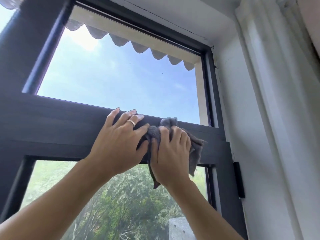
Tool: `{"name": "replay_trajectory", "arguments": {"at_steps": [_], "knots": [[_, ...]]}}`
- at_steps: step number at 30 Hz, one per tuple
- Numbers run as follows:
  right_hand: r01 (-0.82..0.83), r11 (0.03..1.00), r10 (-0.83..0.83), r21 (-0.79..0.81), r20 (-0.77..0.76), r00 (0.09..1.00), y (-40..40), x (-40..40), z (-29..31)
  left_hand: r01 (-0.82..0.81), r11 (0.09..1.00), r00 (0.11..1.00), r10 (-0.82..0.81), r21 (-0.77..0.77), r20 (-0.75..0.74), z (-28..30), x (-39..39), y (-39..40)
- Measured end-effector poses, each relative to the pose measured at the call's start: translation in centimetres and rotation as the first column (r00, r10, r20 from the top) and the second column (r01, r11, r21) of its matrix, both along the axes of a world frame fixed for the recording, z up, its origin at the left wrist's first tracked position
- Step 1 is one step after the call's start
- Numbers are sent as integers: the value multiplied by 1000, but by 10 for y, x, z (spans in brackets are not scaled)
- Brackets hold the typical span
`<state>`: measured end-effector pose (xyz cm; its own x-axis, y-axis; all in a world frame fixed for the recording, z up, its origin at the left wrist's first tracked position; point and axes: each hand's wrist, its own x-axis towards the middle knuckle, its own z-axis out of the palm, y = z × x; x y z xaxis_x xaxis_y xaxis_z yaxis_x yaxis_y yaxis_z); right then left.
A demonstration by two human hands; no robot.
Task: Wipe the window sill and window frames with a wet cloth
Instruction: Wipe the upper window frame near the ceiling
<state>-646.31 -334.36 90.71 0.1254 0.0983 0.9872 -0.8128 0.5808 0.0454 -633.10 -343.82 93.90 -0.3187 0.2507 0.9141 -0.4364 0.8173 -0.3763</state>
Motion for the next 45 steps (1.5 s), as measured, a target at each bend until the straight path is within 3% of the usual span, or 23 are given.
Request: {"name": "replay_trajectory", "arguments": {"at_steps": [2, 6, 11, 13, 16, 17, 22, 26, 28, 32, 37, 43, 45], "knots": [[34, 996, -29, 87, -54, 998, 11, -8, 8, -8, 1000, 1000, 8, -8, -14, -1, 5, -2], [-10, 982, 39, -188, 154, 987, 9, -4, 15, -39, 999, 997, 40, 9, -64, 0, 28, -19], [-9, 995, 26, 103, -162, 987, -31, 43, 11, -80, 996, 995, 83, 47, -53, -4, 48, -30], [-29, 999, 33, 33, -119, 992, -22, 31, 16, -103, 994, 994, 105, 47, -40, -8, 59, -36], [-50, 975, 71, -219, 89, 993, -28, 34, 21, -134, 989, 990, 137, 60, -38, -12, 75, -49], [-35, 972, 61, -231, 105, 993, -36, 45, 22, -138, 988, 989, 140, 66, -36, -12, 77, -50], [-2, 983, 41, 183, -206, 978, -47, 66, 20, -148, 987, 988, 151, 68, -41, -15, 85, -55], [-23, 1000, 23, -7, -56, 998, -26, 44, 24, -167, 980, 982, 176, 106, -74, -19, 105, -70], [2, 997, 4, 75, -84, 996, -43, 65, 21, -165, 977, 979, 179, 136, -95, -19, 108, -72], [73, 939, 26, 335, -282, 959, -49, 82, 24, -158, 975, 980, 175, 156, -99, -20, 108, -70], [53, 975, 2, 217, -244, 970, -42, 71, 22, -157, 970, 969, 187, 185, -158, -25, 134, -87], [124, 903, 38, 411, -364, 931, -76, 114, 33, -158, 954, 965, 204, 255, -163, -33, 142, -96], [91, 944, 6, 318, -293, 956, -66, 99, 33, -145, 955, 966, 193, 258, -171, -36, 146, -102]]}}
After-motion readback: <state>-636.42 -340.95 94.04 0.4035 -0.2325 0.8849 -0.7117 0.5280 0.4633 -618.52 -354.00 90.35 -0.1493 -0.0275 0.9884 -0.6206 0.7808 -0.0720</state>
